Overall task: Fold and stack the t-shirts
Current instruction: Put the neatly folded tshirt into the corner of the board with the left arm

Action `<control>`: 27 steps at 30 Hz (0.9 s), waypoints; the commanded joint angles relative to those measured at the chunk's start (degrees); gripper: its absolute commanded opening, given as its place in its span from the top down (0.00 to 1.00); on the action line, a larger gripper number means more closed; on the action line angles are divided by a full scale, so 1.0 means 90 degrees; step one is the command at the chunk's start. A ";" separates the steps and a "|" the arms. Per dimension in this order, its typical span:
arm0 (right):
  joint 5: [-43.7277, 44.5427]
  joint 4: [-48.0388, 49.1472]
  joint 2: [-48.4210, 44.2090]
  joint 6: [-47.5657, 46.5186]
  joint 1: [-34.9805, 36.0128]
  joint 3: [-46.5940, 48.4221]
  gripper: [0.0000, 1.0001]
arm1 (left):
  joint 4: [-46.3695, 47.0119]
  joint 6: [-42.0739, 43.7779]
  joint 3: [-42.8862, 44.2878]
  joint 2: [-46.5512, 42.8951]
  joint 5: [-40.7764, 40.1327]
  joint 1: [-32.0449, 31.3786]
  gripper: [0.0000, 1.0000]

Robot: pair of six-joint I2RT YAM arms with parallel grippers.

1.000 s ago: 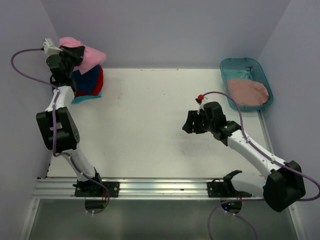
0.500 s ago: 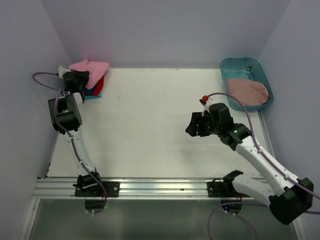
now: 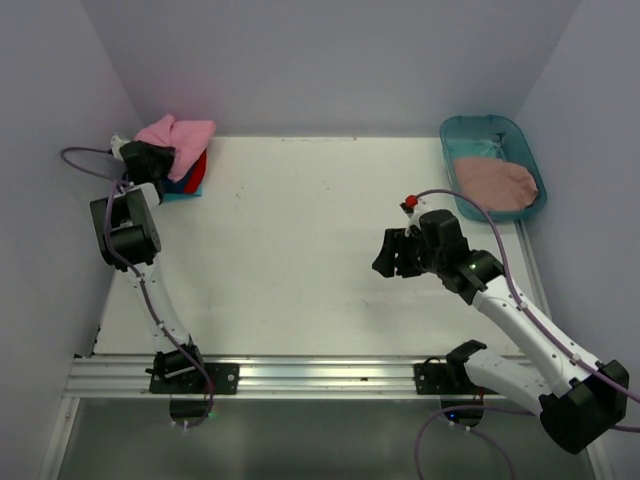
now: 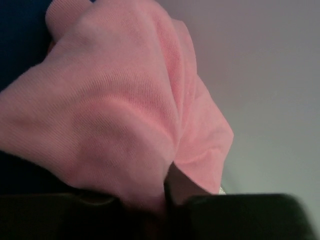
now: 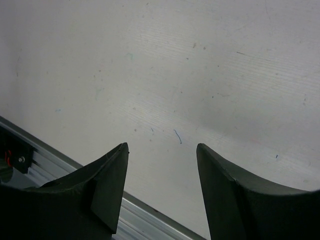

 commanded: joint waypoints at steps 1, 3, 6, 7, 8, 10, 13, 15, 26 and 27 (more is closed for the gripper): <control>-0.0038 0.0017 -0.0083 -0.0078 0.0035 -0.0052 0.39 | -0.0614 0.0002 -0.0121 -0.1113 -0.0138 0.0373 0.61; 0.0059 0.0007 -0.0073 -0.0117 0.0035 -0.0042 0.37 | -0.1412 -0.0603 -0.0589 -0.1690 -0.0672 0.0462 0.25; 0.0069 0.0007 -0.0064 -0.0097 0.0045 0.0036 0.34 | -0.2098 -0.0869 -0.1097 -0.2823 -0.1348 0.0403 0.00; 0.0079 -0.0003 -0.0064 -0.0078 0.0045 0.0065 0.34 | -0.2196 -0.0898 -0.1195 -0.3251 -0.1426 0.0364 0.00; 0.0070 0.0007 -0.0073 -0.0078 0.0035 0.0124 0.34 | -0.2245 -0.0888 -0.1399 -0.3439 -0.1408 0.0316 0.00; 0.0060 0.0017 -0.0132 -0.0068 0.0045 0.0153 0.33 | -0.2285 -0.0956 -0.1586 -0.3849 -0.1272 0.0296 0.00; 0.0089 0.0075 -0.0190 -0.0019 0.0035 0.0134 0.31 | -0.2129 -0.0957 -0.1927 -0.4278 -0.0638 0.0267 0.00; 0.0430 0.0153 -0.0278 0.0107 0.0035 0.0056 0.26 | -0.0971 -0.0879 -0.2522 -0.4543 0.0162 0.0121 0.00; 0.2998 -0.0499 -0.0200 0.0684 0.0045 0.0787 0.01 | 0.1677 -0.0186 -0.3507 -0.5432 0.2926 -0.2678 0.00; 0.3038 -0.0617 -0.0181 0.0636 0.0035 0.0875 0.01 | 0.1641 -0.0079 -0.3656 -0.5578 0.3054 -0.2886 0.00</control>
